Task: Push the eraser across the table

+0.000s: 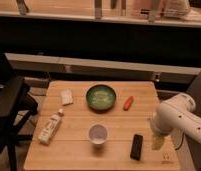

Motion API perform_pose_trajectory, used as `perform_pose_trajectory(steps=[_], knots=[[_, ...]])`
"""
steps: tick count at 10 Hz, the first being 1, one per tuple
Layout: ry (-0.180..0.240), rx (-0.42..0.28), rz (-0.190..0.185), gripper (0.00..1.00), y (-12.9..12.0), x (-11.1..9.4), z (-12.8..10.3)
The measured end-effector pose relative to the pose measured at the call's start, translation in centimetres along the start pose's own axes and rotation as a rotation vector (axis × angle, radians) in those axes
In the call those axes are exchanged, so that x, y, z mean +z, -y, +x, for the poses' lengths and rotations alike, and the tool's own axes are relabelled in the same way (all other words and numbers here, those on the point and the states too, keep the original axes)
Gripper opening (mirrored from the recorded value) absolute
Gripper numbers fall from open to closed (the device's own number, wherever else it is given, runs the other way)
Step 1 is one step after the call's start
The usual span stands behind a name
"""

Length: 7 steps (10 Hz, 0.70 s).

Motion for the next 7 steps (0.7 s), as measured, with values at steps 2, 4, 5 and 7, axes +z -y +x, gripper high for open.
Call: perform_pose_trajectory(steps=[2,4,5,7], knots=[[0.003,0.002,-0.001,0.73,-0.02,0.04,-0.16],[0.007,0.005,-0.001,0.79,-0.13,0.10,-0.26],[0.009,0.007,-0.001,0.74,-0.17,0.15,-0.31],[0.015,0.018,-0.006,0.54,-0.35,0.74,0.02]])
